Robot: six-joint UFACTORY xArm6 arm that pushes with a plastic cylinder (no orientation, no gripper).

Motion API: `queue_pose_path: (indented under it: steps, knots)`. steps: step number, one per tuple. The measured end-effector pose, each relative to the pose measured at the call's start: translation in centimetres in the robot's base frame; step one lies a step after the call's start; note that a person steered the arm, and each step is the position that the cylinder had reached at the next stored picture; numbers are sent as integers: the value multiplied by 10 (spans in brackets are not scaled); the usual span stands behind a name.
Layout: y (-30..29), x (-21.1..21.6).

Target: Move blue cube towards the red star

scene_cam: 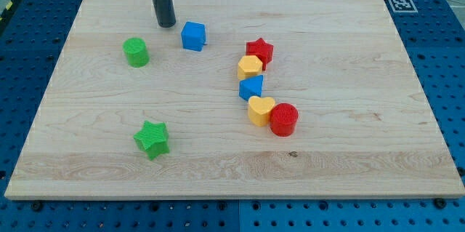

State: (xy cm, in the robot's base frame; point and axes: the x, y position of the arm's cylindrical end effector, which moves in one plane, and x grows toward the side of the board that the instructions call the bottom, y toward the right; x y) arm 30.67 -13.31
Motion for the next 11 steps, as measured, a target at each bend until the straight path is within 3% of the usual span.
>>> queue_pose_path:
  steps: [2,4,7,11]
  knots:
    - [-8,32]
    - [34,34]
    - [45,55]
    - [87,36]
